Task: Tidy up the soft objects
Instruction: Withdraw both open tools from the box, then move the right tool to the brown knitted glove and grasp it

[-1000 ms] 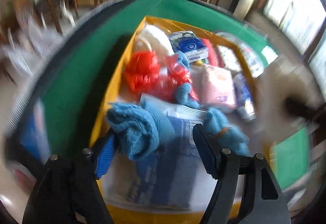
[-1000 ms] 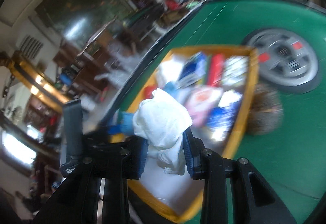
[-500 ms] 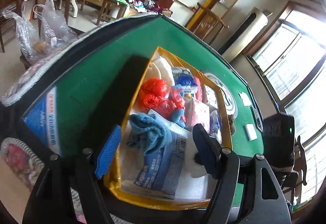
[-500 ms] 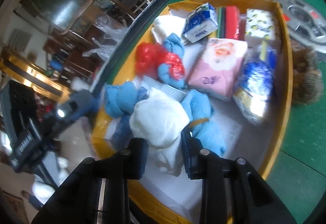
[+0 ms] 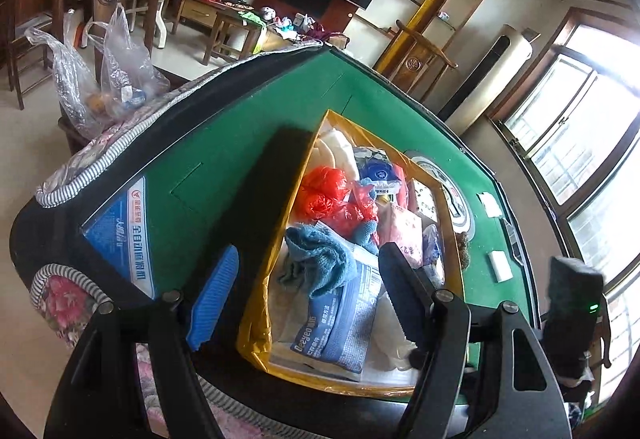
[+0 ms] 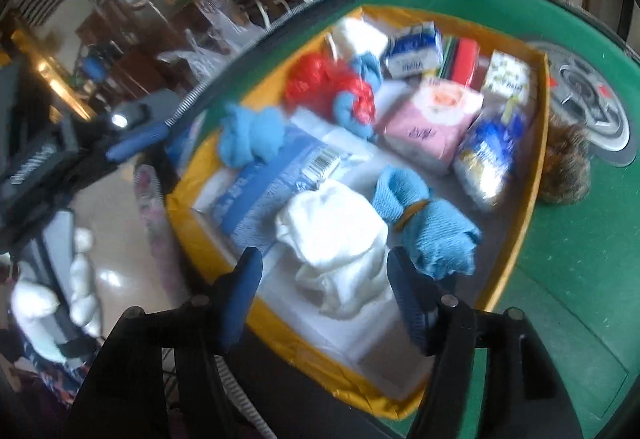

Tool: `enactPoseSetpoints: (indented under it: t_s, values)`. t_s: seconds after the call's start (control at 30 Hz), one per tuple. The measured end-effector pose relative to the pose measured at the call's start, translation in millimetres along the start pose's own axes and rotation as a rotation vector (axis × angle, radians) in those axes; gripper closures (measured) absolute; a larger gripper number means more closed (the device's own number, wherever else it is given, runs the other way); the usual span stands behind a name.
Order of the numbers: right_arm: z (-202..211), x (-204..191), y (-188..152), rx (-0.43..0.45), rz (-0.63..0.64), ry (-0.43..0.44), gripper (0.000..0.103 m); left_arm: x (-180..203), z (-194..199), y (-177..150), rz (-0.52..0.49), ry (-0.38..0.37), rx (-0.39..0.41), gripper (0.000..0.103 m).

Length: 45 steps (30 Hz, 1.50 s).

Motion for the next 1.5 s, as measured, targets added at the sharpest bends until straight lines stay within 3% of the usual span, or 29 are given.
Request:
enactPoseSetpoints:
  t_s: [0.2,0.4,0.57,0.77,1.03,1.5]
  values:
    - [31.0,24.3,-0.4,0.089,-0.053,0.002,0.043,1.3,-3.4,-0.8,-0.002,0.011,-0.004,0.030]
    - [53.7,76.7,-6.6,0.176,-0.175,-0.020,0.043,15.4,-4.1,-1.9,-0.041,0.057,0.003,0.030]
    - [61.0,97.0,-14.8,0.206,-0.224,-0.006,0.043,36.4,6.4,-3.5,-0.150,0.311,0.102,0.030]
    - [55.1,95.5,-24.2,0.222,-0.201,-0.026,0.043,56.6,2.2,-8.0,-0.242,0.454,0.127,0.030]
    - [60.7,103.0,-35.6,0.245,-0.193,-0.041,0.043,73.6,-7.3,-14.6,-0.293,0.500,0.100,0.030]
    - [73.5,136.0,-53.9,0.277,-0.269,-0.015,0.043,95.8,-18.8,-24.4,-0.338,0.517,0.070,0.030]
Point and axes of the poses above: each gripper's, at about its wrist camera, not at the fingertips, and z roughly against the way its jaws point, x to its right, y to its top, the point moved 10 cm from there along -z, roughly the way its jaws point, and after that the axes turned 15 degrees about -x, right-handed, at the moved point
